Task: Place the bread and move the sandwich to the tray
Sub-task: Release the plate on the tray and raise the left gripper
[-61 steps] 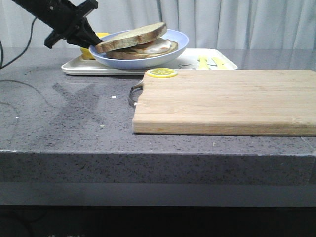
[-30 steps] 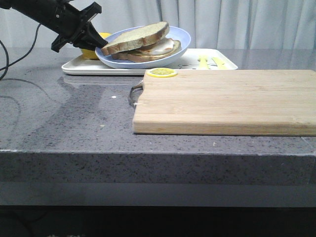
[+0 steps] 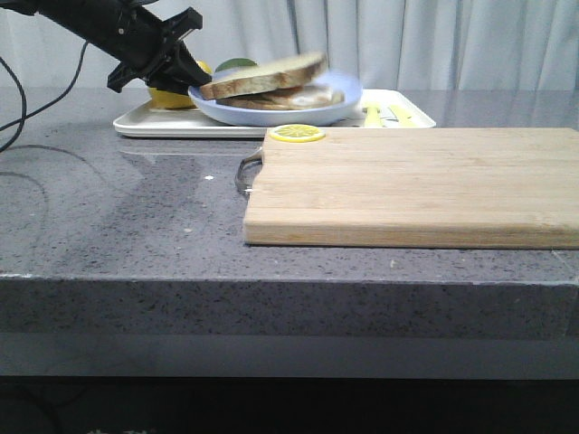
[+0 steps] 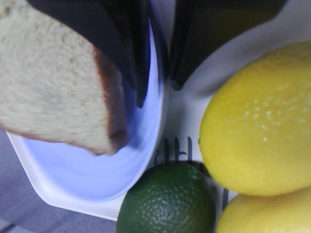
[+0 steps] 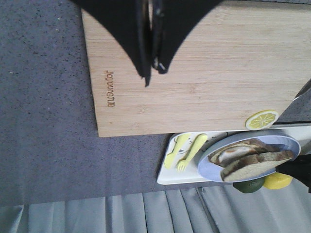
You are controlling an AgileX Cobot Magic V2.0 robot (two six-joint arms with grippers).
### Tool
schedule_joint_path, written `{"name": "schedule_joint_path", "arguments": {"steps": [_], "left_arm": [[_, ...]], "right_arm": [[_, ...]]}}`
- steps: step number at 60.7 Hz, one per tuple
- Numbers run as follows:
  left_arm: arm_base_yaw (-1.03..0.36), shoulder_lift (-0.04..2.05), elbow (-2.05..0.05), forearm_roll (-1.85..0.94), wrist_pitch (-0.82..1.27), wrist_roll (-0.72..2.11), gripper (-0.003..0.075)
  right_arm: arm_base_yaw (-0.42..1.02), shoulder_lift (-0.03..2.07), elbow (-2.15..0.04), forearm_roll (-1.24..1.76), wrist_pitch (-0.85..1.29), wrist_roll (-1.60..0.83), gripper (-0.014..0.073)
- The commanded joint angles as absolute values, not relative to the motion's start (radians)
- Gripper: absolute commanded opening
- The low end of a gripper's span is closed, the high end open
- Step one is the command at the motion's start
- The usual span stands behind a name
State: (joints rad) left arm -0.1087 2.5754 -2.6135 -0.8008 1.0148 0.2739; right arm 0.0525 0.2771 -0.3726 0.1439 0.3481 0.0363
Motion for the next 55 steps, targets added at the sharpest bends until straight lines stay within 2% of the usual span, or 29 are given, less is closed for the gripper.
{"name": "schedule_joint_path", "arguments": {"steps": [1,18,21,26,31,39,44,55], "left_arm": [[-0.12,2.498,-2.648,-0.857,0.984,0.286,0.0218],[-0.115,2.498,-2.657,-0.84,0.992,0.286,0.0496],[-0.107,2.498,-2.679,-0.847,1.018,0.286,0.0519],[-0.088,2.498,-2.731,-0.847,1.064,0.286,0.0503],[-0.067,2.498,-2.789,-0.847,1.115,0.284,0.0465],[-0.045,2.498,-2.878,-0.847,1.218,0.258,0.0353],[-0.038,2.498,-2.909,-0.848,1.257,0.236,0.026],[-0.04,2.496,-2.939,-0.861,1.257,0.118,-0.0022]], "right_arm": [[0.047,0.286,-0.4,0.148,0.276,0.036,-0.006],[0.047,0.286,-0.4,0.148,0.276,0.036,-0.006],[0.047,0.286,-0.4,0.148,0.276,0.036,-0.006],[0.047,0.286,-0.4,0.148,0.276,0.036,-0.006],[0.047,0.286,-0.4,0.148,0.277,0.036,-0.006],[0.047,0.286,-0.4,0.148,0.277,0.036,-0.006],[0.047,0.286,-0.4,0.148,0.277,0.036,-0.006],[0.047,0.286,-0.4,0.148,0.277,0.036,-0.006]]}}
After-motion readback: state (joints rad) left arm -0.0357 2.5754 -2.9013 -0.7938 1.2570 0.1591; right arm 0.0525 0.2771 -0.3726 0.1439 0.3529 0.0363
